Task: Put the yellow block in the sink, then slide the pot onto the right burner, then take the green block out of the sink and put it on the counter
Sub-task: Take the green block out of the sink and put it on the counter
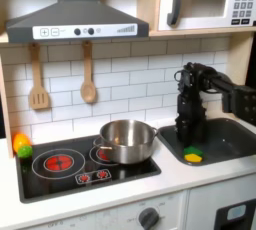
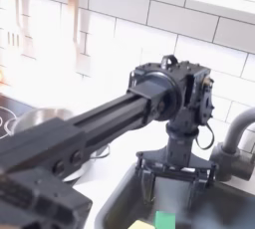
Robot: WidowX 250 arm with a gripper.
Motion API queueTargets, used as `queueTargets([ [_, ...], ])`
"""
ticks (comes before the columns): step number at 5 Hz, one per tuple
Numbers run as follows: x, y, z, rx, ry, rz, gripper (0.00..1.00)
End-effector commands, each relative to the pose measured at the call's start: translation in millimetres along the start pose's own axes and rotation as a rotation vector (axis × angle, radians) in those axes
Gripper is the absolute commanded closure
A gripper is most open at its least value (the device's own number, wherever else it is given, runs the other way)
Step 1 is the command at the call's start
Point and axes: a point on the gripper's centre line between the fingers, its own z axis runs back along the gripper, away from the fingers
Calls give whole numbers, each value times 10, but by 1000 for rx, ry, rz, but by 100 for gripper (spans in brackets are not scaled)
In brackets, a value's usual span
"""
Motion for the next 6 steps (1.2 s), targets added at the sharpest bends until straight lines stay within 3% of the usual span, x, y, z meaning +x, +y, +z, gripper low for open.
queueTargets([
  [1,-28,-5,-184,6,34,-6,0],
  [3,-20,34,-294,25,38,4,0],
  [6,-15,24,-417,27,65,20,0],
])
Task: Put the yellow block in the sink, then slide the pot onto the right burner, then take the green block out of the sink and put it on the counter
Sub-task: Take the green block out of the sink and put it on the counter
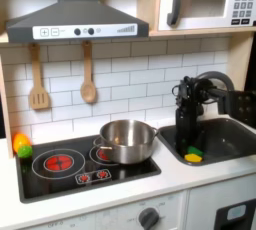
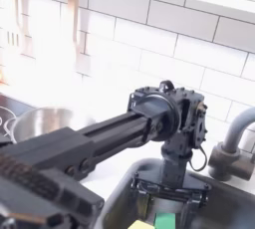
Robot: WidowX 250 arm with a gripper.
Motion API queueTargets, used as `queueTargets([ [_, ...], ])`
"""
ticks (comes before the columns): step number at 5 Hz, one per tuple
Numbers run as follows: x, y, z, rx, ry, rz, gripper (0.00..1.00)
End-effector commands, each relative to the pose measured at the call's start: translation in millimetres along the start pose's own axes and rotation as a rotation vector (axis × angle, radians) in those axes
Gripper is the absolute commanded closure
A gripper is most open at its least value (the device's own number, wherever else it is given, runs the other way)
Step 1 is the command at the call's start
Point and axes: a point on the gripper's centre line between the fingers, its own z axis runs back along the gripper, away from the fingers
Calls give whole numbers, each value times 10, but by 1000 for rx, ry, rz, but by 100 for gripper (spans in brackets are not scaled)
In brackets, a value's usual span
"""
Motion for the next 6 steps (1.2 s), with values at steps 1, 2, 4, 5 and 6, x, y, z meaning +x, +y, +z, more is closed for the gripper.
queueTargets([
  [1,-29,-9,-60,4,19,6,0],
  [2,-31,9,-61,7,14,5,0],
  [4,-15,8,-71,3,7,10,100],
  [5,-9,16,-54,1,2,11,100],
  [6,-25,-14,-33,-9,10,2,100],
])
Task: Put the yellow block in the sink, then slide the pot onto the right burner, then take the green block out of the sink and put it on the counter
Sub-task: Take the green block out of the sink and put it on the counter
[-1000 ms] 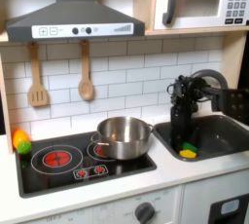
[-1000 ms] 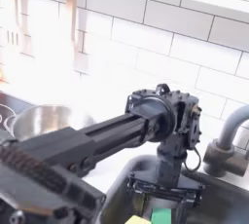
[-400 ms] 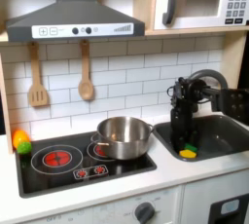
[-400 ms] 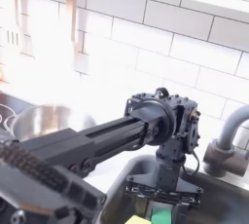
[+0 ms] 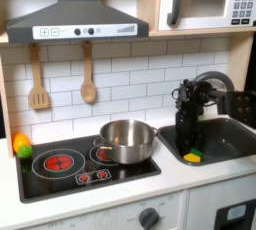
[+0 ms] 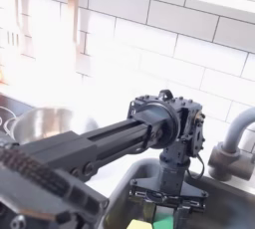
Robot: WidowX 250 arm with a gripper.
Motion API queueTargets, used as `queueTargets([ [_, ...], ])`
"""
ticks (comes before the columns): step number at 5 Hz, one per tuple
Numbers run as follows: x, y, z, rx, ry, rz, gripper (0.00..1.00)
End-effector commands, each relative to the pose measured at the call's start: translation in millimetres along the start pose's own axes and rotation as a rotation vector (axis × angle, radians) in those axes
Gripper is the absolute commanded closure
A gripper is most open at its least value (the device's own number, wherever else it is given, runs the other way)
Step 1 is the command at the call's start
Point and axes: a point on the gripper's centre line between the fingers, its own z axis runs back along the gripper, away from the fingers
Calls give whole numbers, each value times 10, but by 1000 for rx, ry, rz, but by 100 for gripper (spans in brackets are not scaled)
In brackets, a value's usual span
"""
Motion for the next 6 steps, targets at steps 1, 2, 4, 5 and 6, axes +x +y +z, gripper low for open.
queueTargets([
  [1,-24,-24,59,-19,14,-9,100],
  [2,-38,-41,69,-20,31,-13,100],
  [4,-5,-117,245,-55,32,-24,100],
  [5,1,-155,399,-75,32,-36,100],
  [6,-1,-187,562,-90,36,-55,100],
])
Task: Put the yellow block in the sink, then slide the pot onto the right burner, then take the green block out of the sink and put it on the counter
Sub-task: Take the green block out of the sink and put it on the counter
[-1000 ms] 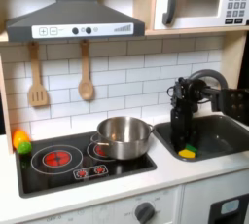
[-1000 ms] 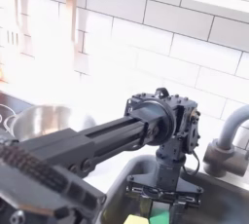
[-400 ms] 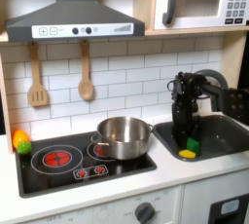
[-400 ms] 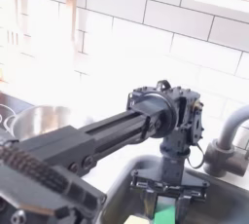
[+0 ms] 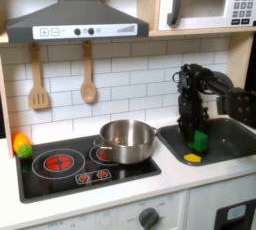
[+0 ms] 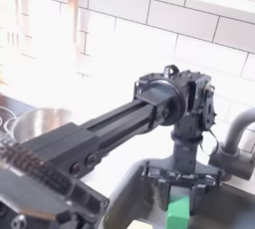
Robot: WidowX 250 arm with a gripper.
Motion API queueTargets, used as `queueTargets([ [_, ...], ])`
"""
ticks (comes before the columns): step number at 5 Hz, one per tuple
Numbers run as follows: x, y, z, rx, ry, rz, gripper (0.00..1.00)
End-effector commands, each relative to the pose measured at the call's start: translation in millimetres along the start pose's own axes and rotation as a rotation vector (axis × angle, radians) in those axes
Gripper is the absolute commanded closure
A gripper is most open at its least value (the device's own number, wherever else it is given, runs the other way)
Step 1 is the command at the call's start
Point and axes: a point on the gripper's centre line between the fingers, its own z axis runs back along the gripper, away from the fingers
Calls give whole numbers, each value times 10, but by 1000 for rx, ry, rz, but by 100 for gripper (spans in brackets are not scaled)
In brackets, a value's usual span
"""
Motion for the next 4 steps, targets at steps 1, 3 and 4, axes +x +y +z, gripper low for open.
queueTargets([
  [1,9,-35,212,-9,34,-15,100],
  [3,6,109,403,-6,41,8,100],
  [4,16,210,421,37,16,7,100],
])
